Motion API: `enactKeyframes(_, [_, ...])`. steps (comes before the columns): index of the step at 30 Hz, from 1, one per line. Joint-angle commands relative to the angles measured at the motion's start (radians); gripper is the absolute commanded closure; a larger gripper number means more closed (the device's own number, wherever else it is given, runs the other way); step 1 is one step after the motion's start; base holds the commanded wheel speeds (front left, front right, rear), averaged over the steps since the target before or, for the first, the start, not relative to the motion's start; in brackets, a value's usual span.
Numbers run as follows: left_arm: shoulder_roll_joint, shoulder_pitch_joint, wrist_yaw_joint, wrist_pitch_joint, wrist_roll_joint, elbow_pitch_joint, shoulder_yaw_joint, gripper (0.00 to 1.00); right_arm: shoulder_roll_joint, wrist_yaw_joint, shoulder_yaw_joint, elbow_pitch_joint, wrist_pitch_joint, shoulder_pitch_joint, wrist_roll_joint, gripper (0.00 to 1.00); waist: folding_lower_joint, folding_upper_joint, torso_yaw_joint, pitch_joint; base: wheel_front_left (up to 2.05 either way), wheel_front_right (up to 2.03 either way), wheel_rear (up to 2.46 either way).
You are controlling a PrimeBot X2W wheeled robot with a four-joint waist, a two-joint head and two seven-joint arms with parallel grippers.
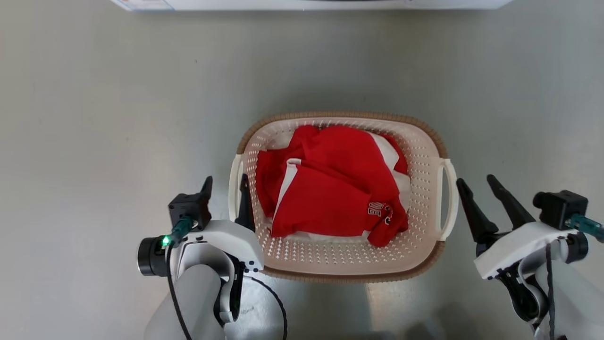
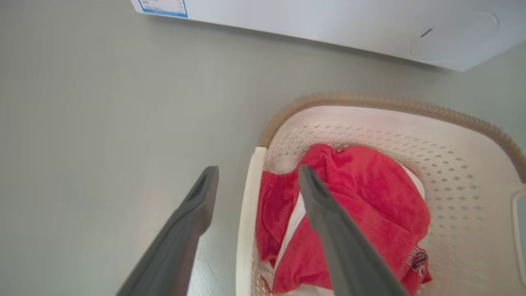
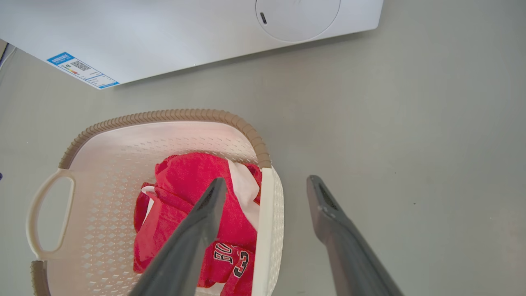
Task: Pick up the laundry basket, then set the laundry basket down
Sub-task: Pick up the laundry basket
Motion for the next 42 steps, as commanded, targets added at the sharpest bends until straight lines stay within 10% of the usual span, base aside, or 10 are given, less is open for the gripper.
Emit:
enactKeyframes(1, [0.010, -0.005, -0.004, -0.006, -0.005, 0.000, 0.014, 0.00, -0.019, 0.006, 0.031, -0.003, -0.010, 0.023, 0.010, 0.00, 0.0000, 0.0000, 0.003, 0.020, 0.00, 0.00, 0.00])
enactKeyframes(21, [0.010, -0.207, -0.007, -0.006, -0.238, 0.224, -0.158, 0.00, -0.109, 0.006, 0.313, 0.104, -0.010, -0.187, 0.230, 0.00, 0.0000, 0.0000, 0.035, 0.209, 0.00, 0.00, 0.00])
enactKeyframes(23, [0.010, -0.209, -0.007, -0.006, -0.252, 0.228, -0.163, 0.04, -0.113, 0.006, 0.322, 0.106, -0.010, -0.196, 0.240, 0.52, 0.0000, 0.0000, 0.035, 0.209, 0.00, 0.00, 0.00])
enactKeyframes(24, [0.010, -0.210, -0.008, -0.006, -0.257, 0.230, -0.166, 0.06, -0.114, 0.006, 0.326, 0.109, -0.010, -0.199, 0.245, 0.62, 0.0000, 0.0000, 0.035, 0.208, 0.00, 0.00, 0.00])
enactKeyframes(26, [0.010, -0.211, -0.013, -0.006, -0.264, 0.237, -0.173, 0.29, -0.115, 0.006, 0.333, 0.119, -0.010, -0.204, 0.254, 0.99, 0.0000, 0.0000, 0.035, 0.206, 0.00, 0.00, 0.00])
enactKeyframes(29, [0.010, -0.212, -0.018, -0.006, -0.272, 0.243, -0.179, 1.00, -0.117, 0.006, 0.338, 0.122, -0.010, -0.214, 0.265, 1.00, 0.0000, 0.0000, 0.034, 0.204, 0.00, 0.00, 0.00])
enactKeyframes(42, [0.010, -0.203, -0.022, -0.006, -0.322, 0.276, -0.206, 1.00, -0.099, 0.006, 0.330, 0.140, -0.010, -0.215, 0.259, 1.00, 0.0000, 0.0000, 0.010, 0.137, 0.00, 0.00, 0.00])
